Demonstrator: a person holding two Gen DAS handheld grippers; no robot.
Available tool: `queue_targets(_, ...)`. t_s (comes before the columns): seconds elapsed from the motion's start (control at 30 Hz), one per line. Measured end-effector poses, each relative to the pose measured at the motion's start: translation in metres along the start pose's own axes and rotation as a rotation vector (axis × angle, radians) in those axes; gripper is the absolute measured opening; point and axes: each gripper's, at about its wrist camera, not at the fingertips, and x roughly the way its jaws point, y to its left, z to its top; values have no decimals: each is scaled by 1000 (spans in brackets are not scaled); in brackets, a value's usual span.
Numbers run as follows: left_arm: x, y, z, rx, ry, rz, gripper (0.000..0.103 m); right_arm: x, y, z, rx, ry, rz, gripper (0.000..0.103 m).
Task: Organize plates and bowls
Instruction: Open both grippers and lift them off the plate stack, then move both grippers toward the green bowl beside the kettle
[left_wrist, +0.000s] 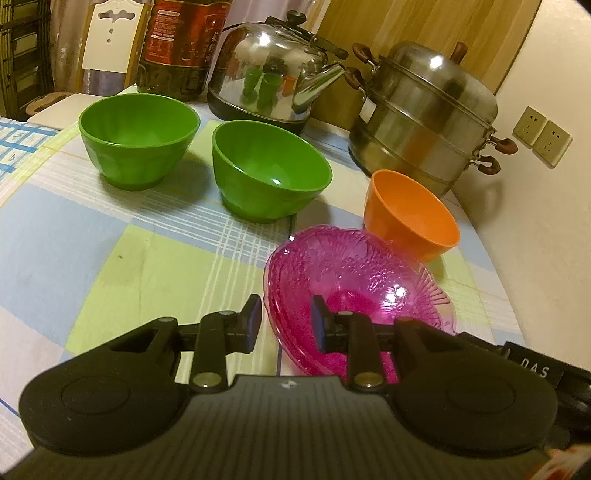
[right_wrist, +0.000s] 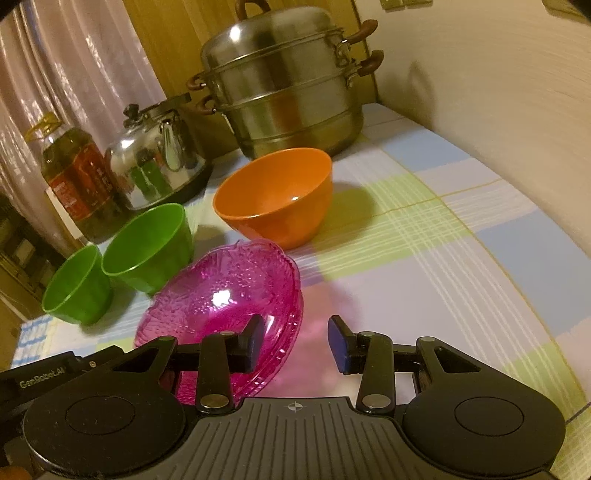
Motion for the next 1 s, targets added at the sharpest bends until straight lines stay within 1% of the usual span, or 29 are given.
queue_targets(0.03, 0, 1, 0, -2, 1, 0, 25, 1, 0, -1, 1, 6, 8, 19)
queue_targets(0.07, 1, 2, -1, -4, 4, 1, 25, 2, 0, -1, -3, 13, 13, 13)
queue_targets(0.13, 2, 2, -1, -5, 8, 1, 25, 6, 2, -2, -11, 20, 19, 7)
queue_targets(0.17, 3, 3, -1, -5, 10, 0, 25, 8, 3, -3, -13, 25, 20, 5)
queue_targets(0.3, 3, 3, -2, -5, 11, 1, 25, 14, 5, -3, -14, 36, 24, 4)
queue_targets(0.6, -3, 2, -3, -2, 6, -2, 25, 1, 4, 0, -6, 16, 16, 5)
queue_targets(0.73, -12, 1, -5, 8, 5, -1, 25, -8, 6, -3, -17, 15, 9, 7)
queue_targets(0.8, -18, 1, -7, 12, 5, 2, 25, -12, 8, -4, -18, 16, 8, 11)
queue_targets(0.87, -23, 2, -9, 15, 6, 3, 25, -18, 9, -6, -15, 14, 11, 21)
queue_targets(0.93, -29, 2, -11, 20, 6, 5, 25, -23, 10, -8, -13, 15, 14, 28)
queue_targets(1.0, -35, 3, -12, 20, 5, 7, 25, -28, 11, -9, -15, 17, 20, 32)
